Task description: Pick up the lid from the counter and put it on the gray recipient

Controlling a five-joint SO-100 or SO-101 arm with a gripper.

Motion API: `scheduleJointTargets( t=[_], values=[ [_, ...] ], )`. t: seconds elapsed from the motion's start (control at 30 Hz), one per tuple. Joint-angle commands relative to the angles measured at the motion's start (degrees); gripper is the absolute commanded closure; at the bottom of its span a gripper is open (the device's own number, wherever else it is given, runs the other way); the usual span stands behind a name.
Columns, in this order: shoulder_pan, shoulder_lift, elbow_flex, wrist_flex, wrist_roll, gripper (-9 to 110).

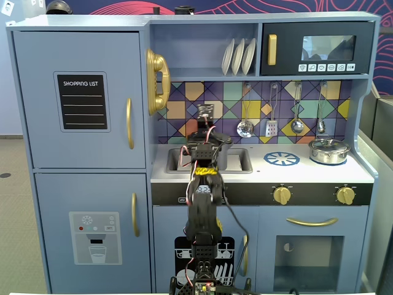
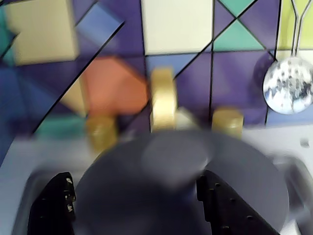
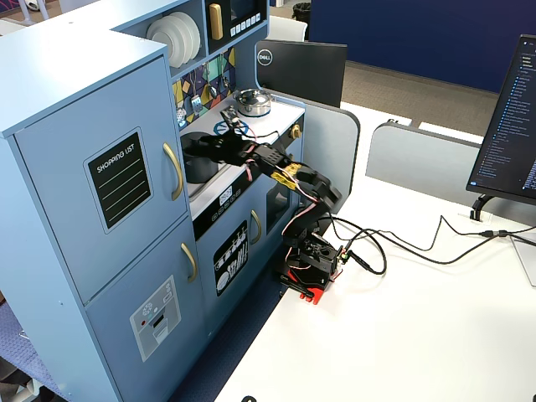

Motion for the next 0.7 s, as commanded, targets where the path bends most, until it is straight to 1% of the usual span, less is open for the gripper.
scheduleJointTargets(
  t=[0.0,0.13,0.3,0.37,0.43,0.53,0.6,0.67],
  values=[
    [0.88,17.05,2.55,11.25,-1.76,78],
    [1.05,29.18,6.06,26.19,-1.85,81],
    [0.26,43.15,11.87,48.52,-1.49,89],
    [0.44,47.72,16.35,54.23,0.53,92],
    [0.18,50.19,21.36,58.62,0.00,99],
    [0.26,50.19,29.71,58.97,4.39,101],
    [-0.09,50.19,37.27,55.72,3.16,101],
    [-0.26,50.19,45.70,49.13,3.69,101]
  ],
)
